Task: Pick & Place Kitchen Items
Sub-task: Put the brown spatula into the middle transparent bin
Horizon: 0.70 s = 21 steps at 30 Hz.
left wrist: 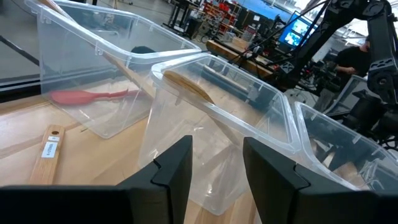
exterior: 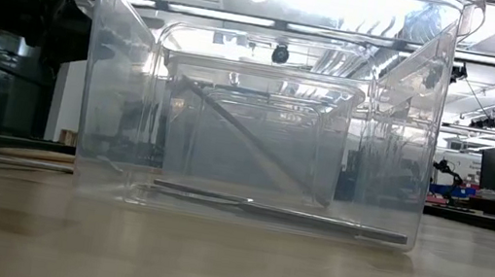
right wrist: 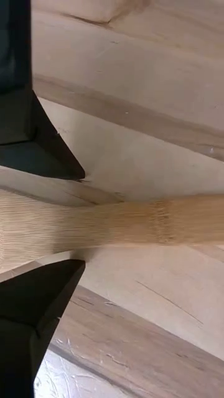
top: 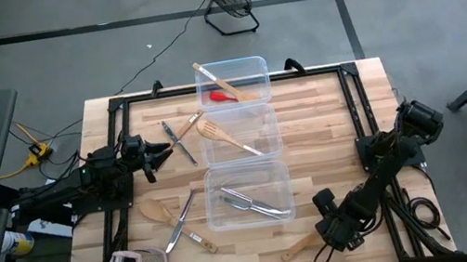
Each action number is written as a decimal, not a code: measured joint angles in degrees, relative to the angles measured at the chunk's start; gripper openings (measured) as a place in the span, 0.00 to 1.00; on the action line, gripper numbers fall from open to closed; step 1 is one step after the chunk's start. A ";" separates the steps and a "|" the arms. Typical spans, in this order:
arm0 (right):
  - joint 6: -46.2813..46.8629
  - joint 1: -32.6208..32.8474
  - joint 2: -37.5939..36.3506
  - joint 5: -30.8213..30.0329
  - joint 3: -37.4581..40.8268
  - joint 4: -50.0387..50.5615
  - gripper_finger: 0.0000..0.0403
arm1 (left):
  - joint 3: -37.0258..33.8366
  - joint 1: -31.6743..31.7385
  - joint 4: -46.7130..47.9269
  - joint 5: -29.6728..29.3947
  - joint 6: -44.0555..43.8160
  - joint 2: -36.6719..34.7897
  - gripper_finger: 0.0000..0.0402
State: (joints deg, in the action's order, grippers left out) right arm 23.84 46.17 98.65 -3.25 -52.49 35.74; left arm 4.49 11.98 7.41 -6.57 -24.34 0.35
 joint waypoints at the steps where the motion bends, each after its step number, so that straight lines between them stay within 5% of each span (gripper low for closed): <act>1: -0.02 -0.02 0.02 -0.24 0.02 -0.06 0.54 | 0.00 0.00 0.00 0.00 0.00 0.00 0.36; 21: 3.61 0.00 0.20 -0.55 0.15 -0.83 0.24 | 0.00 -0.01 -0.01 0.00 0.00 0.01 0.36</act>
State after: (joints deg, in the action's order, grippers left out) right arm 27.45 46.17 98.85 -3.80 -52.34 34.91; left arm 4.49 11.97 7.40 -6.57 -24.34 0.36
